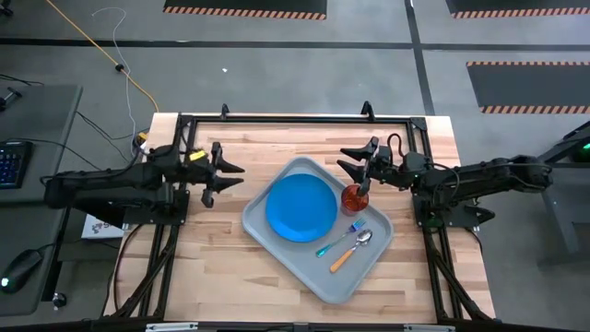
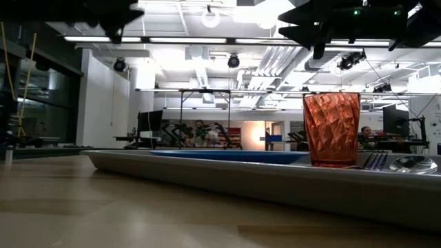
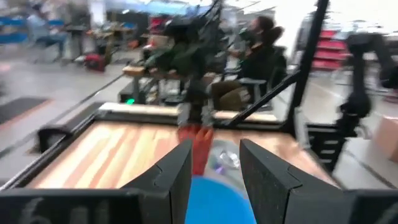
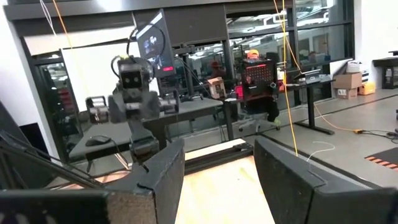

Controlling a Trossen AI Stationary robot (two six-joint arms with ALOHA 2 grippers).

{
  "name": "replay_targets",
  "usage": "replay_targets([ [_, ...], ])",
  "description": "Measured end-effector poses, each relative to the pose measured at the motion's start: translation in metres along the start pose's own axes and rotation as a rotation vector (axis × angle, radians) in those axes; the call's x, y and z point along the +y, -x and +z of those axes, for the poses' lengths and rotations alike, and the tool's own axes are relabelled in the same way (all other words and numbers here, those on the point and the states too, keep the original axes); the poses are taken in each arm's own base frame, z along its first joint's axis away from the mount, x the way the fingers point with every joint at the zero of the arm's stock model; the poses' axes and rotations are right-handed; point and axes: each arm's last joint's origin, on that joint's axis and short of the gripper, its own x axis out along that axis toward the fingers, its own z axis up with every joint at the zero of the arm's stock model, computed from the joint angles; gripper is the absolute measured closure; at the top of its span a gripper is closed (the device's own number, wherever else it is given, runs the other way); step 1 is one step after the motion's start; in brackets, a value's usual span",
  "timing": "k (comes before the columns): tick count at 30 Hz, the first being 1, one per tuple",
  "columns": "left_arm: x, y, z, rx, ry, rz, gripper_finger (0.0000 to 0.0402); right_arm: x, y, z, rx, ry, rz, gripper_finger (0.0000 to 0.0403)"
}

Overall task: Pick and place plate/cup/fork/spoon on tray
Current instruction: Return to Home Position

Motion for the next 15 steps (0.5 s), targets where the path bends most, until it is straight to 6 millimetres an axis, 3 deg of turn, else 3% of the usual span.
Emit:
replay_targets([
  [6, 0.003, 0.021, -0.021, -0.125, -0.014, 0.213, 0.0298, 0.0, 0.0, 0.0, 0.001, -0.008, 0.0, 0.0217],
  [15, 0.0, 0.037, -0.05, -0.201, 0.056, 0.141, 0.035, 0.0, 0.0, -0.002, 0.011, -0.006, -0.001, 0.0217],
])
